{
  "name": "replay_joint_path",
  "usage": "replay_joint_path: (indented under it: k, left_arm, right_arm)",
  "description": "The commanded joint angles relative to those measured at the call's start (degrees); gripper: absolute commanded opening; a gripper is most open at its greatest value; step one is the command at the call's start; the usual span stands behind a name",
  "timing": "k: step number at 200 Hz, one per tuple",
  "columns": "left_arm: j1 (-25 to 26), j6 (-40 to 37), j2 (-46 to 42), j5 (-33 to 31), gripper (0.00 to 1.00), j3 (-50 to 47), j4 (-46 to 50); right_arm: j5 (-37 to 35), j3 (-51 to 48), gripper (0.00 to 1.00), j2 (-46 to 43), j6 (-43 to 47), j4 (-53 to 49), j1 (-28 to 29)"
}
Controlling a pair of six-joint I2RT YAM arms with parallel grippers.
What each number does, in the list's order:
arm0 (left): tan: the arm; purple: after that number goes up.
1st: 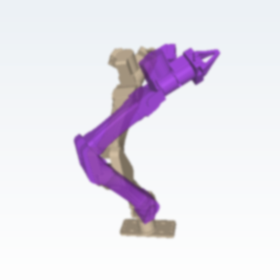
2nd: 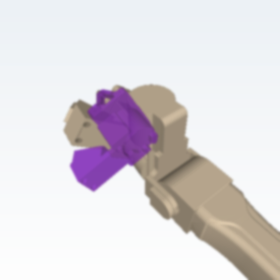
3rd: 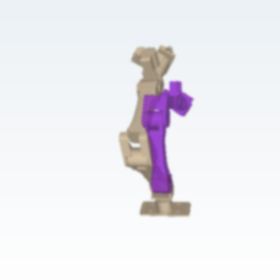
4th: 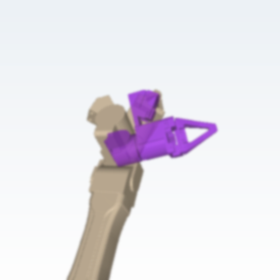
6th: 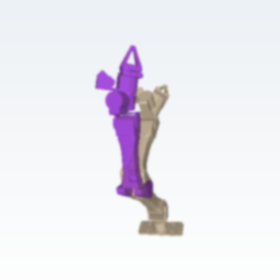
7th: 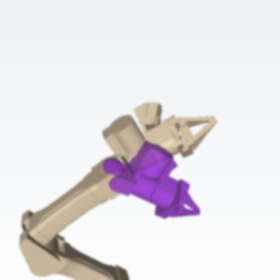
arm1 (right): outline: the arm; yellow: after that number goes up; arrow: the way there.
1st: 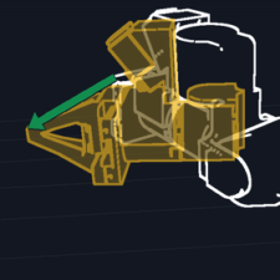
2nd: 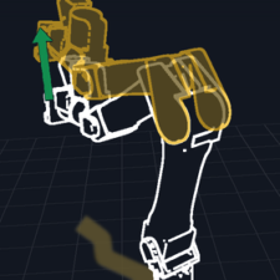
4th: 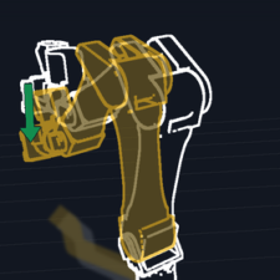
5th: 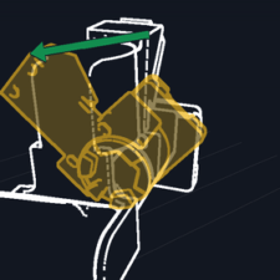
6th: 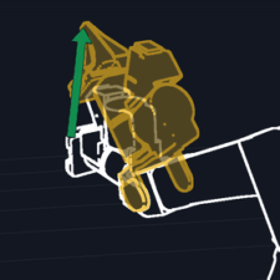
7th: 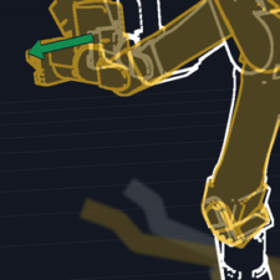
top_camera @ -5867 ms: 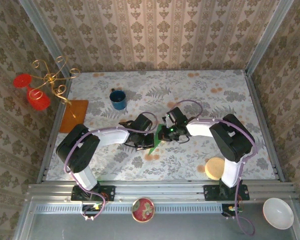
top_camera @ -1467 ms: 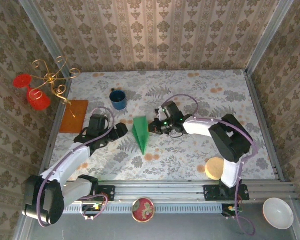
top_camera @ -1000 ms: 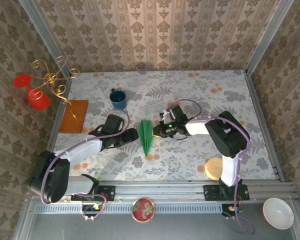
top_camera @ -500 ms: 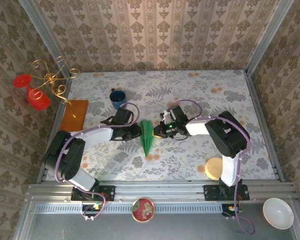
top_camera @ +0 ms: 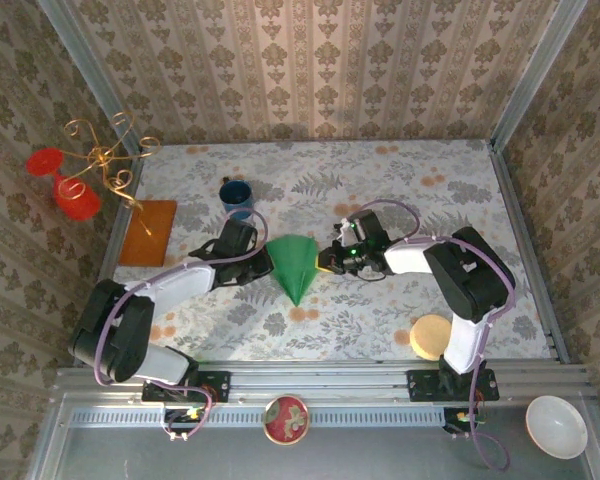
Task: Fold a paper plane with a square sheet of paper (pick it up from the middle)
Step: Move the paper plane to the top-center of the table.
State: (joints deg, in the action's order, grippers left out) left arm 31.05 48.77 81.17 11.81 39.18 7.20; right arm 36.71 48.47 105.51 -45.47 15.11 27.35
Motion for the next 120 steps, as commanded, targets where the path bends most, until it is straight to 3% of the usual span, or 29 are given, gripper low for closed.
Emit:
replay_joint_path:
  k: [1,59,120]
  left_arm:
    - [-0.11,2.74,-0.20,-1.47,0.04,-2.28,-1.42]
    - [0.42,0.45,4.51,1.64,0.15,0.96,1.95]
    - [3.83,-4.06,-2.43,-4.47,0.30,7.40,14.15]
  right_arm:
    - [-1.79,-1.00,0.00,-0.77,-0.91,0.88,0.02]
    - [0.37,-0.15,0.01,1.63,-1.28,1.05,0.55]
    - [1.27,0.92,0.01,1.21,-0.66,-0.43,0.68]
